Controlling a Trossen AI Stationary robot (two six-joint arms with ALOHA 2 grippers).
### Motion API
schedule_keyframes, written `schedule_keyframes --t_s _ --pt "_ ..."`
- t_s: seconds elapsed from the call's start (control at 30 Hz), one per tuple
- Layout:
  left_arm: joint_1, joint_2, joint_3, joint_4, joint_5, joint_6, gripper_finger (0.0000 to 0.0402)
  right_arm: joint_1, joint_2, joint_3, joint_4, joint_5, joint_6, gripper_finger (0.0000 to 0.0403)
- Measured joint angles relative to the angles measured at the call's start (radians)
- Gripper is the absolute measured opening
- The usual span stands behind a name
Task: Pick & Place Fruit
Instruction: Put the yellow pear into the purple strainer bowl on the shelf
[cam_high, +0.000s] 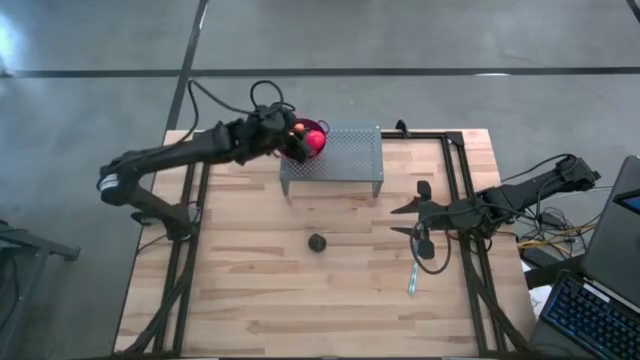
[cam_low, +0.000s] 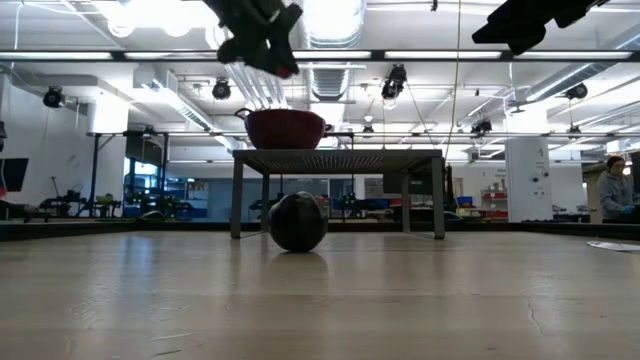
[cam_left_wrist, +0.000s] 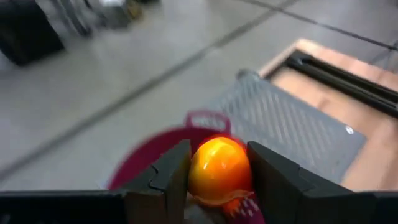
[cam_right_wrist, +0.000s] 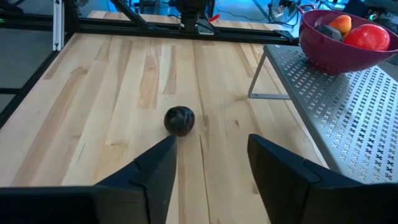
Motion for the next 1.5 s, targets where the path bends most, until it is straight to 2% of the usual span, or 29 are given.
schedule_keyframes --t_s 0.1,0.17,0.37,0.77,1.5 --pt "0.028 0.02 0.0 -0.05 0.08 -0.054 0.0158 0.0 0.0 0.0 0.0 0.0 -0.001 0.0199" --pt "0.03 0.03 0.0 -0.08 0.088 -0.085 0.0158 0.0 0.0 0.0 0.0 0.0 0.001 0.0202" --pt "0.03 0.052 -0.002 -0.115 0.085 -0.096 0.0158 0.0 0.0 0.0 0.0 0.0 -0.001 0.02" --pt "0.03 0.127 -0.002 -0.128 0.06 -0.087 0.0159 0.0 0.0 0.0 0.0 0.0 0.0 0.0169" --pt "0.03 0.131 -0.002 -0.13 0.06 -0.077 0.0159 0.0 0.0 0.0 0.0 0.0 -0.001 0.0107"
